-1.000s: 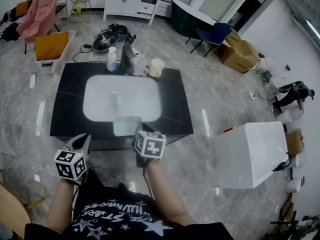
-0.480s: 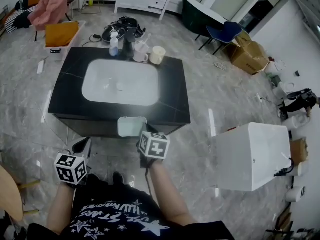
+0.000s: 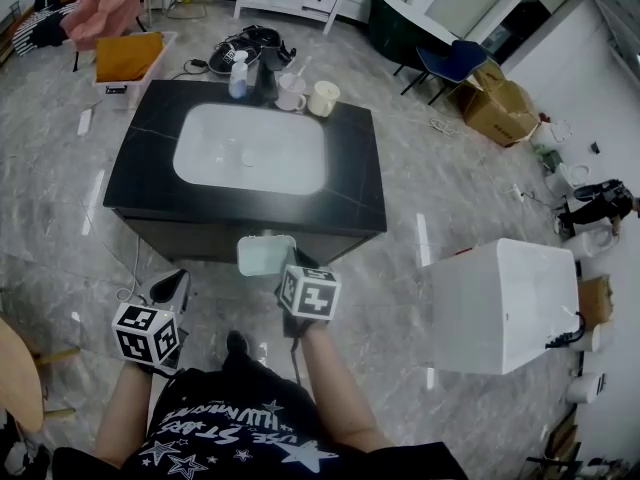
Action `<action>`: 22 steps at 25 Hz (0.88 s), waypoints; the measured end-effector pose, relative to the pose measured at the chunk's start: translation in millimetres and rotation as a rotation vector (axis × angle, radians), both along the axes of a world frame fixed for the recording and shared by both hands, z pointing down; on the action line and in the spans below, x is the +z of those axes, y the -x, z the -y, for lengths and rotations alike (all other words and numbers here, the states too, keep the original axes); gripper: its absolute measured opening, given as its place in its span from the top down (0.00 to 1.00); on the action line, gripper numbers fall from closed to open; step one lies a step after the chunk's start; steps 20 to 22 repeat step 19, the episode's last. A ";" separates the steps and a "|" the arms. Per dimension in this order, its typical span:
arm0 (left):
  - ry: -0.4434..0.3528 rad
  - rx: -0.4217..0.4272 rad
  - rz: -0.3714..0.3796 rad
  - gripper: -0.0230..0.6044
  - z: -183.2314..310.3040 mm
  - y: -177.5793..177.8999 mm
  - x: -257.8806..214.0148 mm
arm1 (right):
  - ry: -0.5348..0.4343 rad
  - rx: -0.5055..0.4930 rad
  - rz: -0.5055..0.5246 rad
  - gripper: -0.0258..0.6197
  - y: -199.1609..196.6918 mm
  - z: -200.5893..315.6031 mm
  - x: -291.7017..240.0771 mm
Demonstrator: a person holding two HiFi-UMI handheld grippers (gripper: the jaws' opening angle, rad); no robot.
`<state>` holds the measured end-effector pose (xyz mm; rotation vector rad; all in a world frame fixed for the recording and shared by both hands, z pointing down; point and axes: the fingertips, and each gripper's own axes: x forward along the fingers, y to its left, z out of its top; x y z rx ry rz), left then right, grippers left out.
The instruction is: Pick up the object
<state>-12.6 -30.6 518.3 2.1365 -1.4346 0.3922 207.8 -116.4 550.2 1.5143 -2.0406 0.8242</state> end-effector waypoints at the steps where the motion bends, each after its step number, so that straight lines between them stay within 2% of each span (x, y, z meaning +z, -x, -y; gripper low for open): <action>1: 0.001 0.001 -0.002 0.95 -6.9 2.7 -0.1 | 0.000 0.003 -0.003 0.94 1.7 -6.8 -0.7; 10: 0.007 0.008 -0.022 0.95 -79.2 22.3 -1.5 | 0.000 0.041 -0.011 0.94 9.7 -73.0 -7.5; 19: 0.007 0.027 -0.024 0.95 -155.3 25.4 -8.1 | -0.002 0.059 -0.009 0.94 10.8 -158.1 -15.8; 22: 0.007 0.027 -0.024 0.95 -155.3 25.4 -8.1 | -0.002 0.059 -0.009 0.94 10.8 -158.1 -15.8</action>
